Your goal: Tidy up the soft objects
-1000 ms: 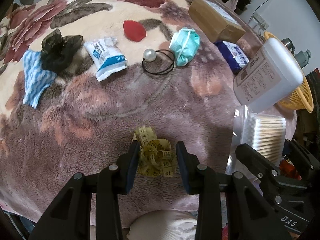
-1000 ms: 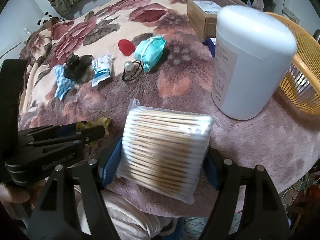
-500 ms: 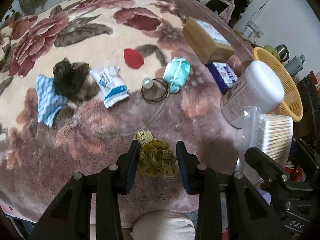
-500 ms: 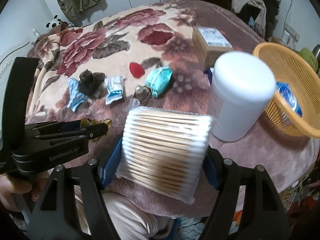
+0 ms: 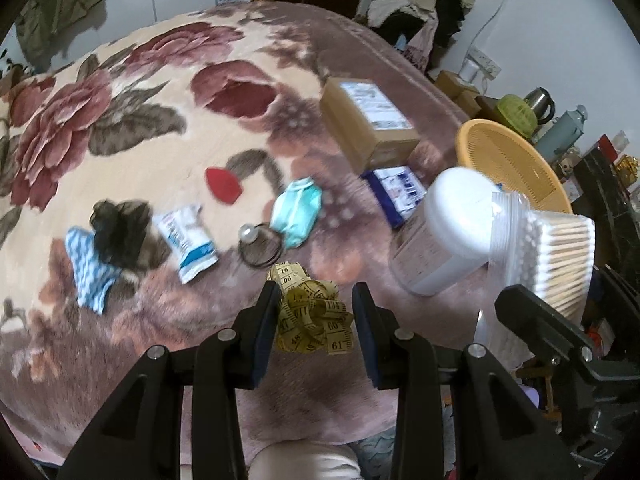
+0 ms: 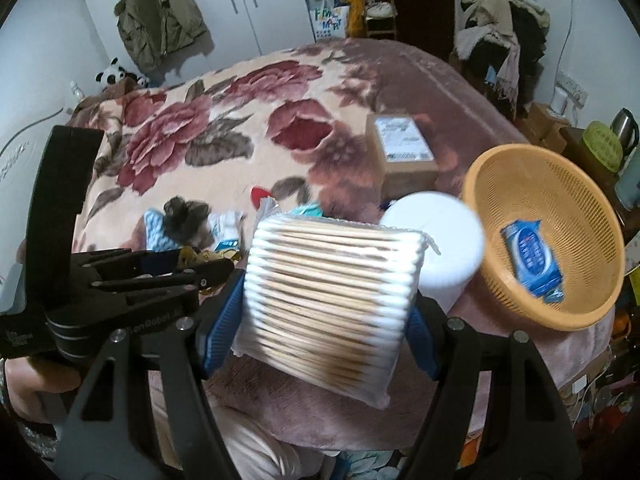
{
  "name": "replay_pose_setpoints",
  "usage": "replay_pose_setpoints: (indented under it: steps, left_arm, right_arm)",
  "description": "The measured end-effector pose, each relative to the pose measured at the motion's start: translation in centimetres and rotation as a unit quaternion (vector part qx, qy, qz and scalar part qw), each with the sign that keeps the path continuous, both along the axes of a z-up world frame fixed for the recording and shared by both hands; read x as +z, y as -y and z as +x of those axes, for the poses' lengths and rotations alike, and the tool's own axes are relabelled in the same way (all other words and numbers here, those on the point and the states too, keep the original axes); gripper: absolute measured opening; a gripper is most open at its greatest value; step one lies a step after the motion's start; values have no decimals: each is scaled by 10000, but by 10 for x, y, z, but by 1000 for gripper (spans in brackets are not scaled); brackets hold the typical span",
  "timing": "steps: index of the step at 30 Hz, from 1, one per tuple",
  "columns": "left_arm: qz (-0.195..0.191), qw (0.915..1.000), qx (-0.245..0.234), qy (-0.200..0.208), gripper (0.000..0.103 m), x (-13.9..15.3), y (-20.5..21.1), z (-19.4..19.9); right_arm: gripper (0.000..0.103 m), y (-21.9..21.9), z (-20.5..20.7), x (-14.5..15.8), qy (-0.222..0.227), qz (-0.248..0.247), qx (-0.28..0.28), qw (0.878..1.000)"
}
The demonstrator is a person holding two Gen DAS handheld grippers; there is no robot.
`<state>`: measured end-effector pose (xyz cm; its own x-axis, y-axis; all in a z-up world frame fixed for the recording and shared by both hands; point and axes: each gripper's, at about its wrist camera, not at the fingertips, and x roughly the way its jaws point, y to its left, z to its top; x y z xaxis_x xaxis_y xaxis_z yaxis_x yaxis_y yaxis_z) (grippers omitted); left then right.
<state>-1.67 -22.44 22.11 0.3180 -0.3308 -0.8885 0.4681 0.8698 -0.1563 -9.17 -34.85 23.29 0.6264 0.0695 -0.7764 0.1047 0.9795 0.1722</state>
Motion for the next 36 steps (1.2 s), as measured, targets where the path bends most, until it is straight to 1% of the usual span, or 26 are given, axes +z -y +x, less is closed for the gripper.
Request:
replay_pose_setpoints:
  steps: [11,18,26,33,36]
  left_arm:
    - [-87,9992,-386,75,38,27,62,6]
    - [-120,9980,-614,66,38,35,107,11]
    - [-201,9953,-951,17,38,44,157,8]
    - [-218,9932,-1144,-93,38,38,196,8]
    - [-343,9910,-1282,-189,38,34,217,10]
  right_arm:
    - [73,52,-8,28,264,-96,-403,9988]
    - [73,88,-12,26,247,-50,-716,9971]
    - [73,128,-19,26,261,-19,-1095,9936]
    - [73,159,-23,23,223,-63,-1345,9906]
    - [73,175,-23,19,194,-71,-1505,9884]
